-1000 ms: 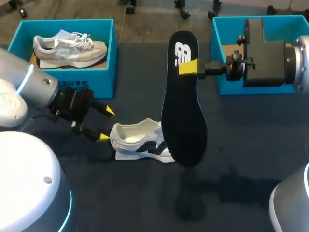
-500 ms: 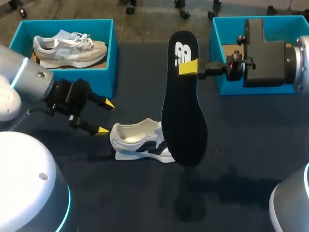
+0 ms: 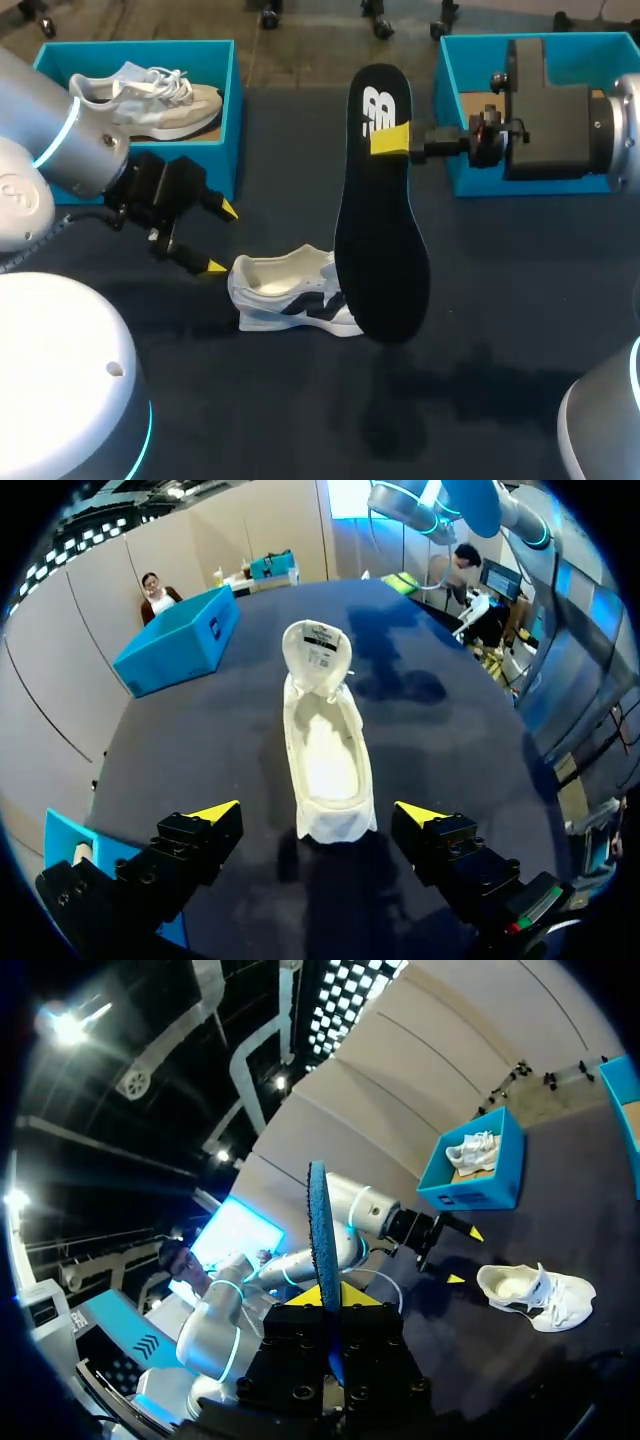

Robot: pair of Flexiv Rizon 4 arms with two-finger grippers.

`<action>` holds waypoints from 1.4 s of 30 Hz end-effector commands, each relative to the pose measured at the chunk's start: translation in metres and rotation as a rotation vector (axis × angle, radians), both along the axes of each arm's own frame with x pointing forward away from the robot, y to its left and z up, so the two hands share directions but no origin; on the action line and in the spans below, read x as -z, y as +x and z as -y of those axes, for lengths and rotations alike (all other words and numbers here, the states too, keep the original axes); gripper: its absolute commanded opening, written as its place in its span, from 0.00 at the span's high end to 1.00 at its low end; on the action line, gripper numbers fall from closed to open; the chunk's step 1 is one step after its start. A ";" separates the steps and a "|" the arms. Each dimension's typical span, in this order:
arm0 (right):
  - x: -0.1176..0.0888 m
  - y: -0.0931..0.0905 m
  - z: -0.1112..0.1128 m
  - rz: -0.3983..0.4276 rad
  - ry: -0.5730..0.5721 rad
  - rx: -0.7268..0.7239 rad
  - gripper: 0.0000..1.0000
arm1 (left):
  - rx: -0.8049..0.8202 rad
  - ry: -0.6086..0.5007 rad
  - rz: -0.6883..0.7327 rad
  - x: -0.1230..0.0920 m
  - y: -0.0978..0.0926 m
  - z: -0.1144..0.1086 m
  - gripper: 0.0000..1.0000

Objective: Take the shoe out of the shoebox, open the shoe tongue, remove and reinsert the insole, then place the shoe into the shoebox

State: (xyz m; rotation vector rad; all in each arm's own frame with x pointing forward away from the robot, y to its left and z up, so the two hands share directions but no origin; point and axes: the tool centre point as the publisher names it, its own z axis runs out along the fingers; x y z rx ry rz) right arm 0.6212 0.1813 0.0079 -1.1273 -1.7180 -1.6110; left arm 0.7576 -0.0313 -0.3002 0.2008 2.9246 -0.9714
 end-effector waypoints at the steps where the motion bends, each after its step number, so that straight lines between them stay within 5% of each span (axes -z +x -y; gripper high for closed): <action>1: 0.000 -0.001 -0.003 0.000 0.001 0.003 1.00 | -0.022 0.138 0.019 -0.006 0.001 0.004 0.00; 25: 0.000 -0.001 -0.003 0.000 0.001 0.003 1.00 | 0.023 0.496 -0.011 -0.011 0.011 0.024 0.00; 42: 0.000 -0.001 -0.003 0.000 0.001 0.003 1.00 | 0.027 0.547 -0.056 0.001 -0.003 0.056 0.00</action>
